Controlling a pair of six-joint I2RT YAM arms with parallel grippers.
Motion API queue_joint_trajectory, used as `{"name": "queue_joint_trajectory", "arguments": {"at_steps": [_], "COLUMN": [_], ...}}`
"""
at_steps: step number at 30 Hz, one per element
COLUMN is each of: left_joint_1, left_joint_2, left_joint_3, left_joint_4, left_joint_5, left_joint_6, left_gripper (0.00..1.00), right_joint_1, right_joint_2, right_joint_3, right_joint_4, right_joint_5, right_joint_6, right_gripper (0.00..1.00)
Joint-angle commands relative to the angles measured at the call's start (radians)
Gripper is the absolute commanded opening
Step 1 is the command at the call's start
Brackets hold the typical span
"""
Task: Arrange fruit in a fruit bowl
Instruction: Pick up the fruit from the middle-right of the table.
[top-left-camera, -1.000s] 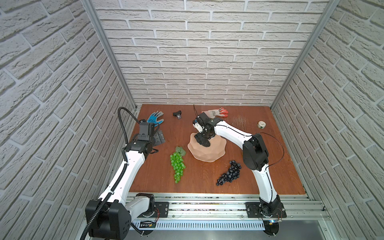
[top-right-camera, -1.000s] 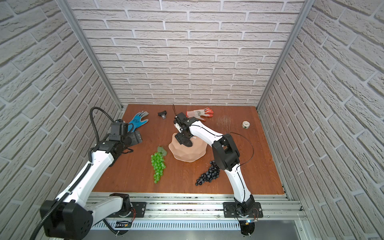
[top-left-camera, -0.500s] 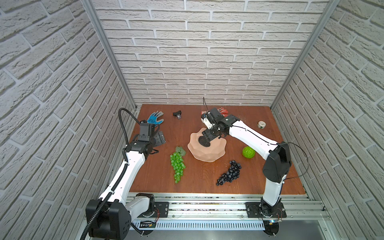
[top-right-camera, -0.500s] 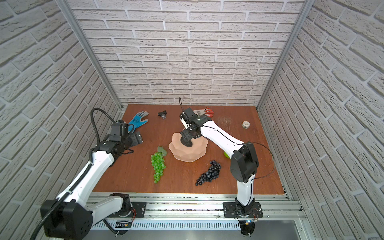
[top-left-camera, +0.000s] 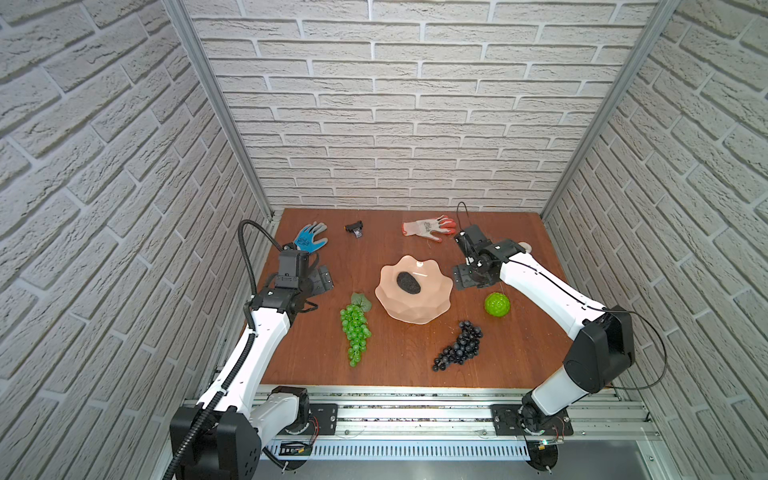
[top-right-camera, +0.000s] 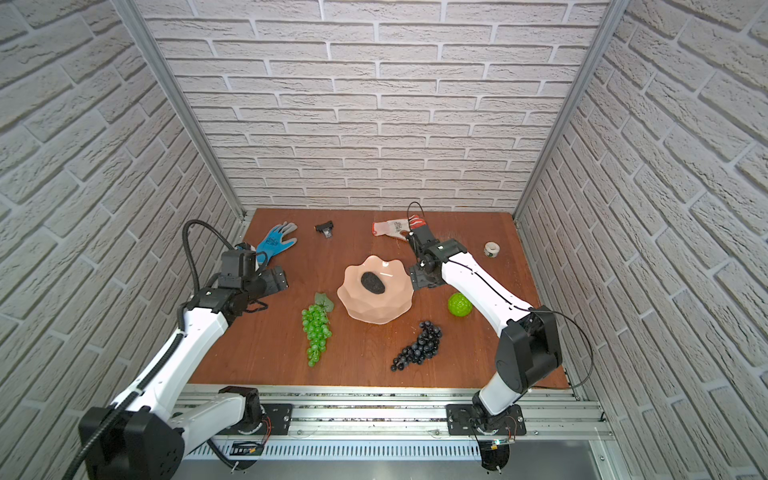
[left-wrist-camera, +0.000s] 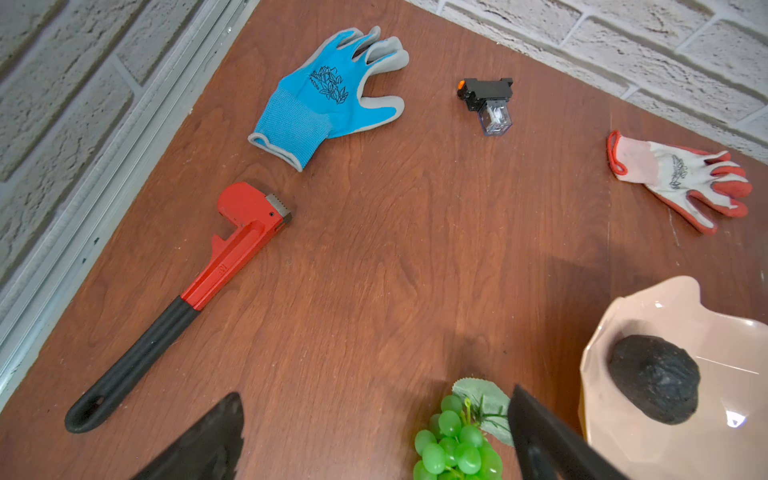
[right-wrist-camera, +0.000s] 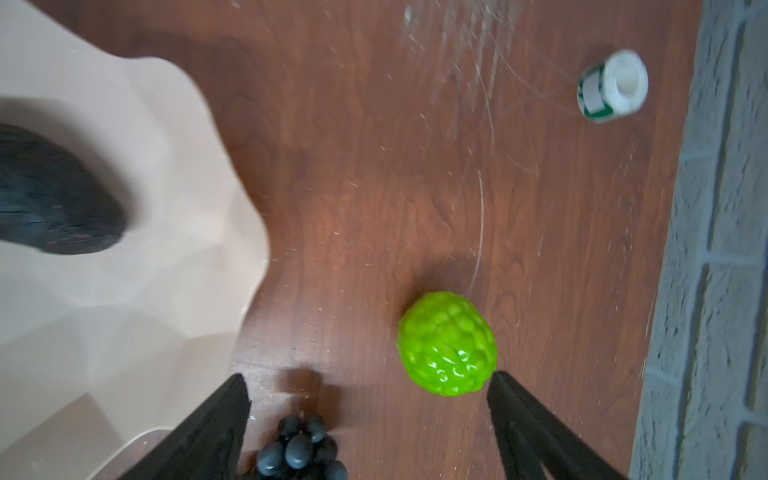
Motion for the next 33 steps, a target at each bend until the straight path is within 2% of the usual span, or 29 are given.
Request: {"name": "queue_joint_trajectory", "arguments": {"at_steps": [1, 6, 14, 33], "left_joint_1": [0.005, 0.005, 0.005, 0.005], "left_joint_2": [-0.021, -0.025, -0.031, -0.049], "left_joint_3": [-0.024, -0.033, -0.041, -0.033], "left_joint_4": [0.042, 0.045, 0.048, 0.018], "left_joint_5": [0.020, 0.045, 0.049, 0.072], "left_joint_6": [0.008, -0.006, -0.027, -0.049], "left_gripper": [0.98, 0.98, 0.98, 0.98], "right_joint_1": [-0.057, -0.166, -0.280, -0.367], "right_joint_2": [-0.063, -0.134, -0.116, 0.050], "right_joint_3": [-0.067, -0.175, -0.272, -0.289], "right_joint_4": [-0.013, 0.041, 0.127, 0.239], "right_joint_5": [-0.009, -0.094, -0.198, -0.269], "right_joint_6": [0.078, 0.103, 0.081, 0.022], "right_gripper": [0.94, 0.97, 0.97, 0.95]}}
